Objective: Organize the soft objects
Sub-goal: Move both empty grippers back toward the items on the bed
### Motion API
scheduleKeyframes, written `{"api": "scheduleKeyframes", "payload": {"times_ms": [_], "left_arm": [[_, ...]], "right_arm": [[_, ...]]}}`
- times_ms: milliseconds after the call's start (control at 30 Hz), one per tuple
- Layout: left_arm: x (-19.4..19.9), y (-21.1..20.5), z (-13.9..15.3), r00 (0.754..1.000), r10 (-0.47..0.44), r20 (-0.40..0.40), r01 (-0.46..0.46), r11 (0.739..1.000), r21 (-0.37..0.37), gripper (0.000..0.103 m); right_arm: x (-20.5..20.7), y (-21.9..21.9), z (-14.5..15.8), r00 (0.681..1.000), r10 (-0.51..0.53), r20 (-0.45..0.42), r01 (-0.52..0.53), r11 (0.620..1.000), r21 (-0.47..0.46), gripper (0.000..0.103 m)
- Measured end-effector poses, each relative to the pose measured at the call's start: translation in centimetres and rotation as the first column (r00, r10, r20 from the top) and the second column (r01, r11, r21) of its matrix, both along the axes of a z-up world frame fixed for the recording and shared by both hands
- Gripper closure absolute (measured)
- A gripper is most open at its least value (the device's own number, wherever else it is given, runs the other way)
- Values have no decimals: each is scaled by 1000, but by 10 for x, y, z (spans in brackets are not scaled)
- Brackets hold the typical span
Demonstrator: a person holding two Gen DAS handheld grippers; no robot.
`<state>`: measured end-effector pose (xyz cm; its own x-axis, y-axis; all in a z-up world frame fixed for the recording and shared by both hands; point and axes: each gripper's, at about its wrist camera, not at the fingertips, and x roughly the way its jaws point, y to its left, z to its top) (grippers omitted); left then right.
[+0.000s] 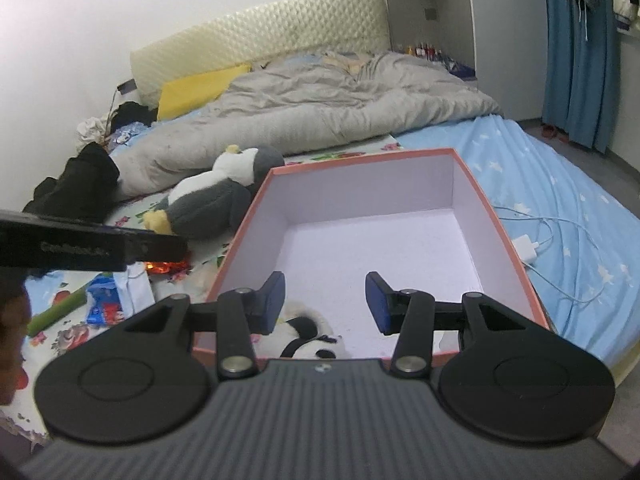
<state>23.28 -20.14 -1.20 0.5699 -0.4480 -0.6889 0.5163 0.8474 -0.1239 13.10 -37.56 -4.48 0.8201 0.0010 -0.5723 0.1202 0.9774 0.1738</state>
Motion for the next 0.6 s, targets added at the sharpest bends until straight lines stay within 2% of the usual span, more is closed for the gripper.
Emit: {"api": "scheduleKeyframes", "payload": {"times_ms": [333, 600], "left_arm": [[-43, 38, 19, 997, 64, 49, -60, 994, -92, 62], [-69, 75, 16, 992, 106, 66, -99, 990, -96, 62]], "right_arm": [[-25, 25, 7, 998, 35, 48, -38, 998, 42, 55], [-35, 51, 6, 995, 80, 58, -83, 996, 41, 55]]}}
